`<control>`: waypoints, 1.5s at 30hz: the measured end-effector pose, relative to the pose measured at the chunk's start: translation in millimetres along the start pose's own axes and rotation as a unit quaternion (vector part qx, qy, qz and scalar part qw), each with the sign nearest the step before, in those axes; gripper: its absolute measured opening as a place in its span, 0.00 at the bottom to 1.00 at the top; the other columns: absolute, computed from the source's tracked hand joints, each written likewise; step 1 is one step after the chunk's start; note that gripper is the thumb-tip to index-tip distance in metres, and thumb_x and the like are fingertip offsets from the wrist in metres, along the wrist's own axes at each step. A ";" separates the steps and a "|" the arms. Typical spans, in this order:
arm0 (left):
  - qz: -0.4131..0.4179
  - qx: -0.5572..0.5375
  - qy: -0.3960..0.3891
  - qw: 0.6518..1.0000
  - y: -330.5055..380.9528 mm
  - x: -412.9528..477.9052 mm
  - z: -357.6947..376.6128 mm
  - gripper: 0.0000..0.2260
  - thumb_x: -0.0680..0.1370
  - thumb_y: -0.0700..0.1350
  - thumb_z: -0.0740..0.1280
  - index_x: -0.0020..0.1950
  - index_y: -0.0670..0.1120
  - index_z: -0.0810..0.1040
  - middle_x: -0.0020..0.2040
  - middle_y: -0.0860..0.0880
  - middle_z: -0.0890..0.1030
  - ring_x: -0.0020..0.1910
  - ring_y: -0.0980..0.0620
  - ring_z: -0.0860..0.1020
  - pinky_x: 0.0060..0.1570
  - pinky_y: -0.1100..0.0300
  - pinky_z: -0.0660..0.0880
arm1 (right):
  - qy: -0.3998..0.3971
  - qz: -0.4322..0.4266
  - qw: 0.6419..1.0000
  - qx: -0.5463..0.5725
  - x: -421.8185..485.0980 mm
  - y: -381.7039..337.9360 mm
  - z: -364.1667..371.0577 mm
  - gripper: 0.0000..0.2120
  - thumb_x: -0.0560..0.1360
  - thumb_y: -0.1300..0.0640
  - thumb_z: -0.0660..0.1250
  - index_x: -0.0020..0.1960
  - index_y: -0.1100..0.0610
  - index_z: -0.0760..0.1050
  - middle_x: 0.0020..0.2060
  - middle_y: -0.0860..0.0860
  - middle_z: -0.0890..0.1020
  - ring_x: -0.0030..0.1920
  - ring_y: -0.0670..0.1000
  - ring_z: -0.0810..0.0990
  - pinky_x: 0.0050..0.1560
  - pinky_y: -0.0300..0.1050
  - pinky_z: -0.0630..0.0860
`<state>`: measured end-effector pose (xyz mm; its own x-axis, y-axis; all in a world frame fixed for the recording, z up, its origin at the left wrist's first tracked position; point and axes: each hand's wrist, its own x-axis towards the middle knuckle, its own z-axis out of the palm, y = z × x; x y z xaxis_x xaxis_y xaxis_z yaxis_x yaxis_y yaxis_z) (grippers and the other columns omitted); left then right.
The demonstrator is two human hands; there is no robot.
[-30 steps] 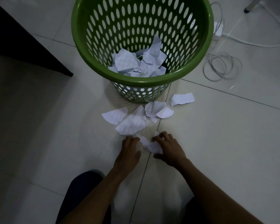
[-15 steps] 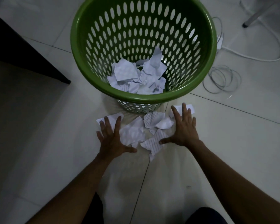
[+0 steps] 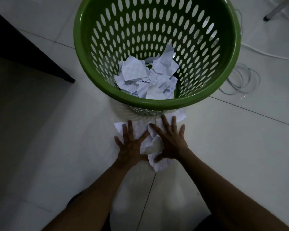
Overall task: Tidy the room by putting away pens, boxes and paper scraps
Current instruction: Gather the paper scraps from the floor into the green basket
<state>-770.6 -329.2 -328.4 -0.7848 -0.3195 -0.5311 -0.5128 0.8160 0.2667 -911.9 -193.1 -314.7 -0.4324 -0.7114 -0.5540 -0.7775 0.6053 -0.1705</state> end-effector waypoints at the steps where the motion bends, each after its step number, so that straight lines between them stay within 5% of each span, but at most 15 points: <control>1: 0.005 0.005 0.001 1.000 1.3 -1.4 1.7 0.47 0.65 0.72 0.61 0.69 0.68 0.29 0.73 0.43 0.25 0.71 0.41 0.26 0.65 0.26 0.47 | 0.002 -0.006 1.000 -0.007 -0.8 -3.3 2.9 0.65 0.52 0.24 0.70 0.74 0.38 0.32 0.74 0.53 0.29 0.72 0.67 0.28 0.66 0.77 0.43; 4: 0.006 -0.034 0.018 0.999 3.3 -13.4 11.7 0.39 0.76 0.59 0.63 0.73 0.61 0.35 0.77 0.47 0.34 0.76 0.43 0.34 0.68 0.29 0.47 | 0.009 -0.031 0.999 0.015 -4.7 -8.2 9.6 0.60 0.58 0.29 0.72 0.76 0.40 0.37 0.76 0.51 0.33 0.73 0.64 0.30 0.69 0.73 0.44; 7: 0.038 -0.082 0.069 0.993 3.2 -27.1 19.8 0.28 0.77 0.51 0.58 0.77 0.53 0.56 0.77 0.44 0.59 0.75 0.41 0.59 0.62 0.29 0.61 | 0.038 -0.056 0.992 0.102 -15.2 -10.4 18.3 0.48 0.65 0.38 0.73 0.77 0.44 0.51 0.78 0.50 0.46 0.74 0.61 0.33 0.72 0.68 0.48; 10: 0.050 -0.067 0.068 0.994 2.1 -30.5 22.6 0.23 0.76 0.50 0.54 0.72 0.51 0.65 0.71 0.45 0.72 0.68 0.42 0.72 0.57 0.33 0.69 | 0.109 -0.071 0.981 0.142 -28.7 -12.7 30.9 0.33 0.68 0.48 0.74 0.71 0.52 0.70 0.73 0.53 0.67 0.75 0.62 0.55 0.69 0.61 0.65; 12: 0.055 -0.114 0.111 0.986 -0.6 -36.2 29.3 0.21 0.78 0.46 0.53 0.71 0.49 0.70 0.69 0.46 0.73 0.67 0.44 0.73 0.58 0.38 0.71 | 0.181 -0.093 0.969 0.137 -34.2 -14.1 41.4 0.22 0.69 0.55 0.73 0.62 0.58 0.78 0.64 0.56 0.78 0.67 0.62 0.73 0.64 0.56 0.73; 15: 0.049 -0.166 0.154 0.973 -9.7 -39.8 41.5 0.20 0.79 0.39 0.56 0.70 0.52 0.70 0.64 0.44 0.78 0.55 0.39 0.80 0.47 0.46 0.81 | 0.255 -0.075 0.948 0.177 -42.0 -21.5 42.5 0.12 0.67 0.61 0.71 0.50 0.60 0.83 0.53 0.57 0.83 0.50 0.60 0.81 0.51 0.47 0.77; 17: 0.069 -0.188 0.169 0.965 -9.3 -41.7 45.1 0.22 0.79 0.37 0.61 0.71 0.51 0.68 0.64 0.44 0.78 0.54 0.41 0.80 0.46 0.48 0.81 | 0.254 -0.046 0.945 0.199 -47.0 -27.1 41.1 0.13 0.62 0.67 0.73 0.47 0.61 0.83 0.50 0.58 0.83 0.43 0.59 0.80 0.44 0.43 0.75; 19: 0.038 -0.165 0.151 0.974 -2.8 -42.7 39.1 0.18 0.81 0.43 0.58 0.71 0.52 0.70 0.68 0.46 0.74 0.65 0.44 0.74 0.64 0.48 0.73 | 0.232 -0.023 0.947 0.221 -45.7 -26.3 39.3 0.14 0.60 0.72 0.73 0.43 0.62 0.81 0.47 0.59 0.83 0.38 0.60 0.79 0.39 0.43 0.73; 21: 0.016 -0.164 0.141 0.976 -4.4 -44.1 39.8 0.17 0.81 0.50 0.56 0.69 0.53 0.73 0.69 0.48 0.73 0.69 0.46 0.69 0.68 0.54 0.66 | 0.185 -0.004 0.952 0.245 -42.6 -25.9 35.1 0.10 0.62 0.73 0.71 0.40 0.62 0.79 0.43 0.57 0.81 0.38 0.60 0.78 0.38 0.42 0.70; 24: 0.012 -0.211 0.160 0.964 -6.4 -46.9 34.6 0.15 0.80 0.42 0.62 0.66 0.51 0.76 0.61 0.45 0.80 0.59 0.46 0.79 0.56 0.61 0.74 | 0.120 0.034 0.951 0.283 -36.3 -20.9 22.8 0.07 0.67 0.70 0.67 0.43 0.62 0.79 0.42 0.56 0.80 0.42 0.56 0.80 0.40 0.39 0.70; 28: -0.013 -0.257 0.151 0.954 -12.4 -43.6 26.5 0.16 0.75 0.35 0.69 0.61 0.47 0.80 0.54 0.48 0.83 0.51 0.51 0.81 0.51 0.64 0.75 | 0.121 0.113 0.893 0.418 -41.3 -8.5 -3.9 0.09 0.70 0.72 0.62 0.40 0.59 0.72 0.33 0.49 0.78 0.31 0.43 0.78 0.31 0.30 0.72; 33: -0.026 -0.329 0.184 0.926 -20.1 -40.7 13.3 0.10 0.70 0.42 0.76 0.51 0.45 0.85 0.45 0.46 0.86 0.44 0.50 0.84 0.41 0.60 0.81 | 0.063 0.049 0.928 0.365 -56.8 6.3 -13.2 0.10 0.68 0.66 0.63 0.47 0.55 0.71 0.40 0.49 0.80 0.39 0.48 0.80 0.35 0.33 0.72; 38: -0.003 -0.361 0.225 0.905 -13.5 -53.8 -11.0 0.11 0.71 0.52 0.73 0.32 0.47 0.81 0.30 0.53 0.80 0.30 0.65 0.77 0.31 0.73 0.69 | -0.073 0.085 0.933 0.341 -67.3 -14.7 -0.6 0.17 0.68 0.56 0.69 0.57 0.51 0.76 0.49 0.49 0.81 0.47 0.49 0.80 0.41 0.41 0.77; 42: -0.001 -0.325 0.270 0.907 -10.0 -53.1 -23.2 0.07 0.74 0.35 0.70 0.35 0.39 0.82 0.29 0.48 0.79 0.28 0.64 0.75 0.30 0.80 0.65 | -0.090 0.088 0.934 0.334 -71.0 -27.7 11.5 0.14 0.69 0.63 0.68 0.54 0.53 0.79 0.47 0.50 0.82 0.45 0.49 0.82 0.40 0.44 0.81; 45: -0.017 -0.312 0.290 0.905 -19.1 -56.0 -29.4 0.07 0.73 0.34 0.70 0.35 0.36 0.82 0.28 0.49 0.78 0.29 0.56 0.76 0.30 0.82 0.64 | -0.102 0.095 0.925 0.353 -70.9 -34.0 19.8 0.10 0.68 0.61 0.68 0.49 0.55 0.80 0.43 0.50 0.84 0.40 0.47 0.84 0.39 0.40 0.81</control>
<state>-727.1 -341.1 -280.2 -0.7222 -0.6866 -0.0838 -0.4950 0.4284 0.7559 -845.8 -156.2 -285.8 -0.3791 -0.5298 -0.7587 -0.1742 0.8461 -0.5038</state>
